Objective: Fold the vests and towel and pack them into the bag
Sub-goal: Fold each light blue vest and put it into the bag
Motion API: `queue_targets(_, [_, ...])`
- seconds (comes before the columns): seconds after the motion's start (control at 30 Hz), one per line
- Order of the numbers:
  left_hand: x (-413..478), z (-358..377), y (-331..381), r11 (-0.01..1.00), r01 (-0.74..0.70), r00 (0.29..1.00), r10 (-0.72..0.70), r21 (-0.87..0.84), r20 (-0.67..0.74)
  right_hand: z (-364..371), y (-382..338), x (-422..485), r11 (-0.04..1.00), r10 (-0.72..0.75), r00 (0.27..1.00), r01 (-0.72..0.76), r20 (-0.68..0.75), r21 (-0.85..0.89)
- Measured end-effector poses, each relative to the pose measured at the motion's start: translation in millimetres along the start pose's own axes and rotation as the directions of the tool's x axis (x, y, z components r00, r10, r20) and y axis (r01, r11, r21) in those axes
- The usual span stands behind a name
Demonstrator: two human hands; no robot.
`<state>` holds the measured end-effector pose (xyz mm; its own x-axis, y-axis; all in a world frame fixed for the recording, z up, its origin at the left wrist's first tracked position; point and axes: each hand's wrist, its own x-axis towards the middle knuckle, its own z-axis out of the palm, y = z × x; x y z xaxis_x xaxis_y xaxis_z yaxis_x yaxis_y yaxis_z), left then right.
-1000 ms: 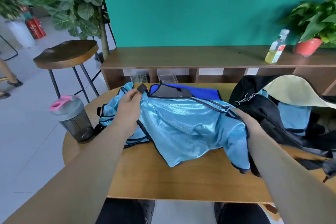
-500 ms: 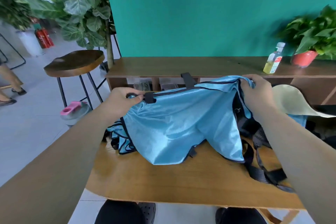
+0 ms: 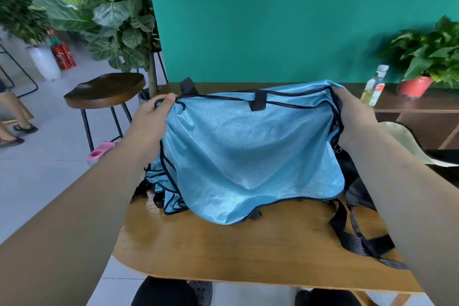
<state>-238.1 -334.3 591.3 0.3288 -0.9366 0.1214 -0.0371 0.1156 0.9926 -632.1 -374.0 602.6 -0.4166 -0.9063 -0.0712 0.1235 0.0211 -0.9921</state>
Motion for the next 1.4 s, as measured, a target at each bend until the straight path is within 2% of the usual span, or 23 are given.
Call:
queue_targets(0.07, [-5, 2, 4, 0.991, 0.07, 0.997, -0.066, -0.116, 0.034, 3, -2, 6, 0.998, 0.029, 0.999, -0.03, 0.021, 0.052])
queue_targets(0.13, [-8, 3, 5, 0.97, 0.153, 0.988, -0.147, -0.189, 0.047, 8, -3, 12, 0.971, 0.071, 0.996, -0.082, 0.056, 0.223])
queue_targets(0.2, [-10, 1, 3, 0.946, 0.205, 0.979, -0.195, -0.25, 0.068, 14, -3, 11, 0.951, 0.02, 0.994, -0.05, 0.103, 0.304])
queue_targets(0.27, [-13, -1, -2, 0.924, 0.242, 0.97, -0.224, -0.296, 0.092, 19, 2, 12, 0.95, -0.06, 0.988, 0.012, 0.144, 0.313])
queue_targets(0.33, [-15, 0, -12, 0.912, 0.27, 0.962, -0.268, -0.309, 0.049, 22, 11, 8, 0.976, -0.102, 0.955, 0.043, 0.279, 0.211])
queue_targets(0.4, [-14, -4, -35, 0.907, 0.288, 0.949, -0.314, -0.308, -0.038, 25, 28, 3, 0.992, -0.101, 0.919, 0.122, 0.382, -0.03])
queue_targets(0.43, [-12, -7, -51, 0.908, 0.309, 0.935, -0.344, -0.283, -0.086, 27, 40, 0, 0.967, -0.103, 0.907, 0.187, 0.408, -0.171])
queue_targets(0.47, [-11, -9, -68, 0.905, 0.338, 0.918, -0.377, -0.258, -0.119, 29, 55, -5, 0.91, -0.117, 0.906, 0.262, 0.407, -0.32])
queue_targets(0.53, [-17, -9, -96, 0.877, 0.423, 0.88, -0.458, -0.229, -0.124, 32, 88, -23, 0.711, -0.172, 0.893, 0.406, 0.417, -0.575])
queue_targets(0.57, [-23, -7, -108, 0.864, 0.466, 0.865, -0.49, -0.19, -0.108, 34, 106, -35, 0.641, -0.179, 0.872, 0.454, 0.455, -0.619])
queue_targets(0.63, [-31, -6, -129, 0.847, 0.527, 0.84, -0.531, -0.066, -0.108, 36, 144, -70, 0.638, -0.107, 0.821, 0.49, 0.561, -0.595])
queue_targets(0.7, [-36, -9, -147, 0.858, 0.509, 0.855, -0.496, 0.067, -0.152, 38, 183, -109, 0.619, -0.028, 0.718, 0.559, 0.695, -0.552])
queue_targets(0.77, [-40, -11, -156, 0.875, 0.445, 0.892, -0.416, 0.189, -0.176, 41, 215, -145, 0.519, 0.03, 0.592, 0.679, 0.806, -0.518])
queue_targets(0.83, [-42, -11, -160, 0.881, 0.414, 0.907, -0.376, 0.23, -0.191, 43, 240, -168, 0.388, 0.099, 0.535, 0.756, 0.839, -0.528])
queue_targets(0.93, [-41, -13, -161, 0.898, 0.404, 0.904, -0.364, 0.171, -0.226, 48, 257, -187, 0.172, 0.094, 0.612, 0.767, 0.785, -0.618])
queue_targets(1.0, [-38, -17, -163, 0.907, 0.42, 0.888, -0.403, 0.037, -0.224, 50, 263, -187, 0.12, 0.021, 0.694, 0.713, 0.719, -0.691])
queue_targets(1.07, [-37, -18, -163, 0.892, 0.445, 0.87, -0.451, -0.08, -0.2, 47, 267, -175, 0.098, -0.079, 0.733, 0.68, 0.676, -0.726])
queue_targets(1.13, [-38, -17, -164, 0.854, 0.463, 0.837, -0.51, -0.239, -0.2, 40, 263, -158, 0.127, -0.156, 0.758, 0.651, 0.634, -0.748])
queue_targets(1.17, [-39, -14, -162, 0.821, 0.466, 0.821, -0.54, -0.329, -0.184, 36, 256, -149, 0.187, -0.151, 0.796, 0.605, 0.585, -0.774])
queue_targets(1.23, [-45, -7, -153, 0.734, 0.479, 0.797, -0.593, -0.482, -0.111, 26, 235, -131, 0.432, -0.107, 0.894, 0.436, 0.436, -0.789])
queue_targets(1.3, [-57, -1, -142, 0.678, 0.504, 0.79, -0.612, -0.535, -0.032, 15, 213, -113, 0.711, -0.058, 0.96, 0.233, 0.275, -0.664])
queue_targets(1.33, [-61, 2, -140, 0.696, 0.512, 0.803, -0.596, -0.503, -0.008, 10, 203, -105, 0.802, -0.049, 0.975, 0.168, 0.218, -0.573])
queue_targets(1.4, [-71, 7, -142, 0.817, 0.443, 0.883, -0.47, -0.368, 0.02, 5, 185, -92, 0.917, -0.042, 0.989, 0.095, 0.143, -0.387])
